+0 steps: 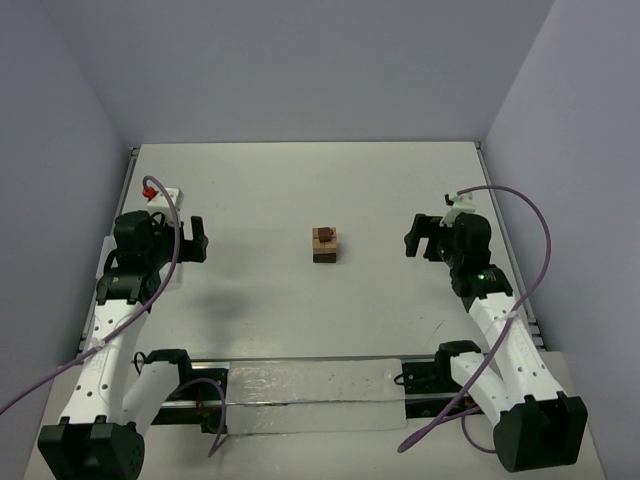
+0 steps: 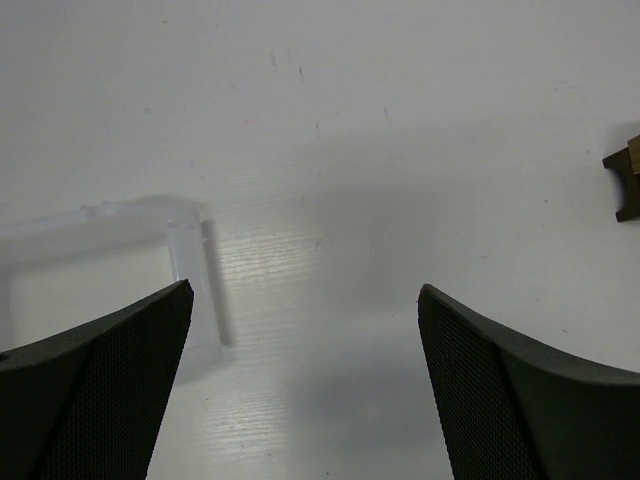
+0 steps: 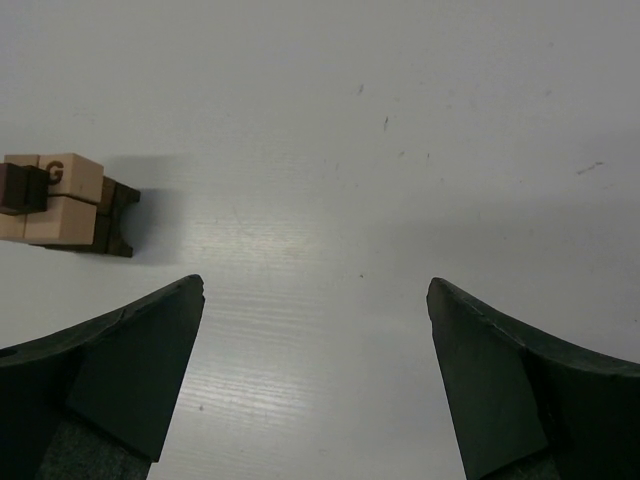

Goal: Build the wood block tower

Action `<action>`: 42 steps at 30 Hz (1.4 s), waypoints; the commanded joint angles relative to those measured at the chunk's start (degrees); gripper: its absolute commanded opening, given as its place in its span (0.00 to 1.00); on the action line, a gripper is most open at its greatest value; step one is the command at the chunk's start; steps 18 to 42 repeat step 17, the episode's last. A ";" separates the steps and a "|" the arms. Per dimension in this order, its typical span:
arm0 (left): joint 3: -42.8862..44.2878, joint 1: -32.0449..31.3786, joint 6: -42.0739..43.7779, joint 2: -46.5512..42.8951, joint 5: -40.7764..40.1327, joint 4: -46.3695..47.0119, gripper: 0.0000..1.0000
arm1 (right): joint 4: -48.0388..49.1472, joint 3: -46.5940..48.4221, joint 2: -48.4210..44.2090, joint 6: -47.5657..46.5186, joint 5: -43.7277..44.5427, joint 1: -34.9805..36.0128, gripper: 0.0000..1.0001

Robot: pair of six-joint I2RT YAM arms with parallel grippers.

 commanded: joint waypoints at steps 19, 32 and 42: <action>-0.47 0.82 -0.25 -2.29 -4.43 3.84 0.99 | 5.05 -1.90 -4.98 0.55 -0.15 -0.55 1.00; -0.47 0.82 -0.25 -2.29 -4.43 3.84 0.99 | 5.05 -1.90 -4.98 0.55 -0.15 -0.55 1.00; -0.47 0.82 -0.25 -2.29 -4.43 3.84 0.99 | 5.05 -1.90 -4.98 0.55 -0.15 -0.55 1.00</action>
